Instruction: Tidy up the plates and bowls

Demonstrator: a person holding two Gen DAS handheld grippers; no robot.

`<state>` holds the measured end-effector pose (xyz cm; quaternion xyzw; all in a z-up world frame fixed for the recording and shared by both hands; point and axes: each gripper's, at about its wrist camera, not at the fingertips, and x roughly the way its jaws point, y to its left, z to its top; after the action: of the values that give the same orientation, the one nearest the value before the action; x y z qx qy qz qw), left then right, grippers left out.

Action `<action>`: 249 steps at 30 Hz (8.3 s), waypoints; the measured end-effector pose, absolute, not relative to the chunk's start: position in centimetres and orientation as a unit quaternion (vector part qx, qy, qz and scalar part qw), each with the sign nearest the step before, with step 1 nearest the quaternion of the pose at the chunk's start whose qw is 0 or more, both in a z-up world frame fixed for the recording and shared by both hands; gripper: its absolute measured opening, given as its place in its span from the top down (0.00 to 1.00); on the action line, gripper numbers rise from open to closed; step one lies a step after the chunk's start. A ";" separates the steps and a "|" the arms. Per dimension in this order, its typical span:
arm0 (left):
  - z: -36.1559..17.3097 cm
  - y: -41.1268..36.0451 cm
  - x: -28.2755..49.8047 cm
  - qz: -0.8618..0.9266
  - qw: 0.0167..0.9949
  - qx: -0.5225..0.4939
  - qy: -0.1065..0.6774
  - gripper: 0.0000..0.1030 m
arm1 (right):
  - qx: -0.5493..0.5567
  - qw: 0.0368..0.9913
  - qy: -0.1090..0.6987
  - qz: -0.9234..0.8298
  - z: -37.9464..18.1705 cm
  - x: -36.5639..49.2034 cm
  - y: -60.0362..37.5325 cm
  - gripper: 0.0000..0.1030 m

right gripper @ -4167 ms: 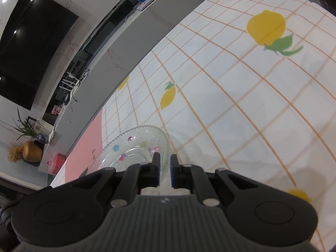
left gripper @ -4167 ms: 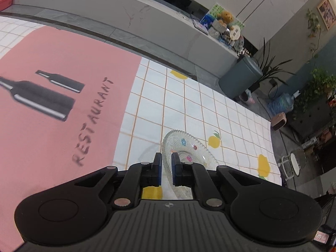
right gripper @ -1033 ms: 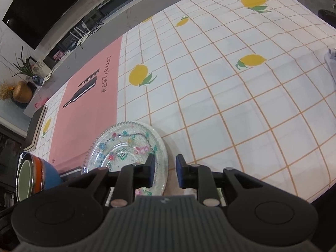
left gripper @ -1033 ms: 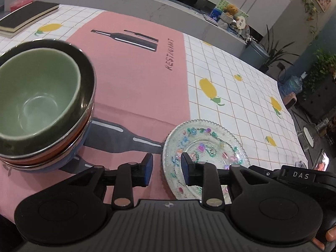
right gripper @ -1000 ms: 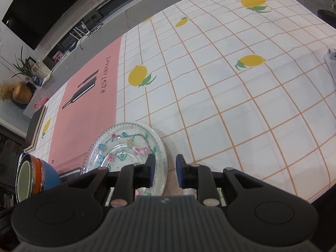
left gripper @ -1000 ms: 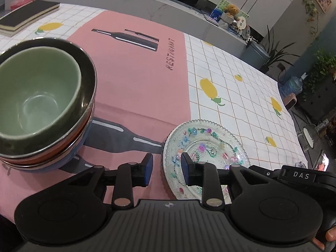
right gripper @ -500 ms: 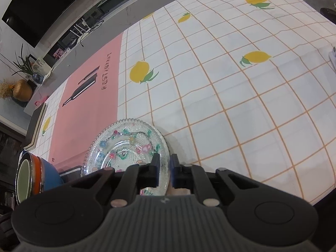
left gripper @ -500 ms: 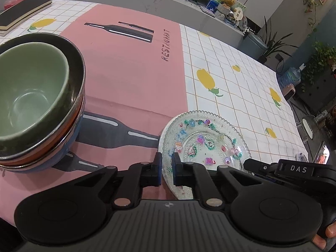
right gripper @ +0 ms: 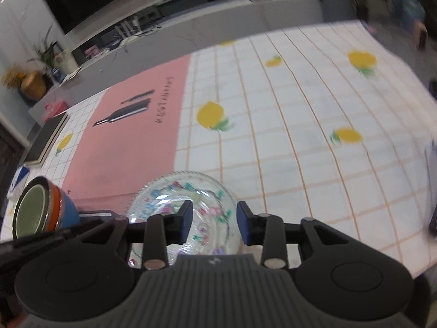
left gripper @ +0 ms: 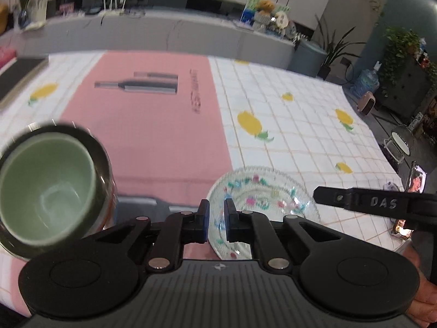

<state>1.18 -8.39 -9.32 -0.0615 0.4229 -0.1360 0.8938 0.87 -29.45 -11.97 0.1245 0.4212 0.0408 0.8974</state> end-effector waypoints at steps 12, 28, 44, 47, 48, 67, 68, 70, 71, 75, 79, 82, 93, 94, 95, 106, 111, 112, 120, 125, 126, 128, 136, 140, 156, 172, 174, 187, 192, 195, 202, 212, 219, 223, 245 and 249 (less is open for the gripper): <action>-3.5 -4.5 0.6 -0.104 0.929 -0.036 0.354 0.74 | 0.105 0.894 0.426 0.095 -9.0 2.2 -24.6 0.40; -2.4 6.7 1.2 -0.001 0.920 -0.095 0.381 0.39 | 0.101 0.849 0.497 0.149 -9.1 5.2 -16.2 0.28; -7.4 9.2 1.8 -0.003 0.869 -0.152 0.471 0.37 | 0.158 0.780 0.580 0.174 -13.3 7.7 -10.8 0.26; -8.2 9.6 2.0 -0.004 0.861 -0.167 0.480 0.37 | 0.156 0.775 0.587 0.173 -13.9 7.7 -10.3 0.26; -8.5 9.8 2.1 -0.003 0.859 -0.172 0.483 0.37 | 0.157 0.773 0.590 0.173 -14.1 7.8 -10.1 0.26; -12.7 12.2 3.2 -0.009 0.819 -0.292 0.493 0.38 | 0.216 0.753 0.599 0.166 -17.2 9.0 -10.6 0.34; -12.9 12.1 3.3 -0.010 0.818 -0.295 0.494 0.38 | 0.224 0.750 0.599 0.168 -17.4 9.1 -10.7 0.34; -13.3 12.1 3.4 -0.011 0.816 -0.301 0.493 0.42 | 0.238 0.745 0.599 0.171 -17.6 9.2 -10.8 0.37; -13.4 12.0 3.4 -0.012 0.815 -0.305 0.493 0.42 | 0.243 0.744 0.598 0.173 -17.7 9.2 -10.9 0.39; -13.7 11.8 3.5 -0.015 0.815 -0.313 0.487 0.48 | 0.251 0.744 0.593 0.179 -17.7 9.2 -10.9 0.44; -13.8 11.9 3.4 -0.013 0.814 -0.319 0.485 0.49 | 0.256 0.743 0.590 0.183 -17.6 9.1 -10.8 0.49; -13.8 11.9 3.4 -0.011 0.816 -0.316 0.484 0.49 | 0.257 0.745 0.588 0.182 -17.6 9.1 -10.8 0.50; -13.6 11.9 3.2 -0.005 0.815 -0.321 0.482 0.51 | 0.258 0.748 0.584 0.181 -17.4 8.8 -11.0 0.54; -13.6 12.0 3.2 -0.006 0.814 -0.322 0.482 0.51 | 0.253 0.750 0.584 0.182 -17.3 8.7 -10.8 0.54; -13.6 12.0 3.1 -0.006 0.815 -0.322 0.482 0.51 | 0.250 0.751 0.584 0.182 -17.2 8.7 -10.8 0.54; -12.3 11.5 3.0 -0.011 0.823 -0.313 0.474 0.51 | 0.253 0.755 0.574 0.190 -16.1 8.6 -11.4 0.54; -11.0 10.2 3.1 -0.018 0.827 -0.304 0.473 0.51 | 0.258 0.755 0.572 0.190 -15.1 8.5 -12.7 0.54; -10.8 9.9 3.2 -0.021 0.827 -0.303 0.474 0.52 | 0.258 0.755 0.572 0.190 -14.8 8.4 -13.0 0.54; -9.4 6.1 3.6 -0.046 0.826 -0.288 0.483 0.51 | 0.267 0.753 0.574 0.178 -13.3 7.9 -17.1 0.54; -8.9 3.2 4.1 -0.068 0.822 -0.278 0.492 0.51 | 0.272 0.757 0.572 0.162 -12.5 7.4 -20.1 0.54; -8.8 2.6 4.2 -0.073 0.822 -0.276 0.493 0.51 | 0.274 0.758 0.571 0.159 -12.3 7.3 -20.8 0.54; -8.6 1.4 4.5 -0.082 0.821 -0.271 0.495 0.51 | 0.279 0.759 0.568 0.152 -12.1 6.9 -22.2 0.54; -8.2 -3.4 5.2 -0.119 0.818 -0.247 0.506 0.51 | 0.297 0.767 0.555 0.128 -11.4 5.6 -27.5 0.54; -8.8 -5.3 5.5 -0.133 0.811 -0.242 0.515 0.51 | 0.302 0.767 0.555 0.114 -11.6 5.1 -29.5 0.54; -12.0 -8.2 6.0 -0.138 0.785 -0.238 0.555 0.51 | 0.312 0.752 0.575 0.084 -14.8 5.3 -32.7 0.54; -11.0 -9.3 6.0 -0.121 0.785 -0.202 0.573 0.53 | 0.342 0.730 0.585 0.085 -15.5 5.3 -33.5 0.52; -11.0 -9.2 6.1 -0.122 0.782 -0.207 0.576 0.53 | 0.334 0.735 0.584 0.086 -15.3 5.4 -33.3 0.51; -8.5 -9.5 5.5 -0.144 0.818 -0.160 0.533 0.39 | 0.219 0.812 0.535 0.083 -11.1 4.7 -31.8 0.31; -5.3 -9.5 4.3 -0.153 0.860 -0.112 0.473 0.39 | 0.169 0.853 0.487 0.081 -8.5 3.7 -31.3 0.28; -3.2 -9.2 3.2 -0.158 0.885 -0.080 0.431 0.39 | 0.139 0.873 0.460 0.079 -6.8 2.9 -30.7 0.27; 0.6 -9.0 0.0 -0.141 0.930 0.013 0.340 0.39 | 0.087 0.903 0.411 0.090 -3.5 0.7 -29.1 0.26; 2.1 -9.4 -4.4 -0.084 0.958 0.084 0.263 0.37 | 0.016 0.938 0.325 0.117 -0.7 -5.1 -25.4 0.15; 0.2 -7.3 -5.5 -0.041 0.952 0.033 0.301 0.37 | -0.011 0.943 0.317 0.103 -2.3 -8.0 -22.7 0.13; -1.0 -6.7 -6.2 -0.033 0.944 0.021 0.328 0.37 | -0.032 0.943 0.318 0.094 -3.3 -8.8 -21.2 0.13; -3.3 -6.5 -6.9 -0.021 0.932 0.028 0.360 0.36 | -0.001 0.929 0.366 0.059 -6.1 -8.5 -21.3 0.13; -3.2 -6.3 -7.0 -0.020 0.934 0.028 0.357 0.36 | -0.001 0.929 0.366 0.058 -6.1 -8.4 -21.3 0.13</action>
<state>-6.98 -6.35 -3.19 0.0283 0.3568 -0.0197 0.9335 -8.40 -21.27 -6.11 -0.0014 0.3664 0.0583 0.9286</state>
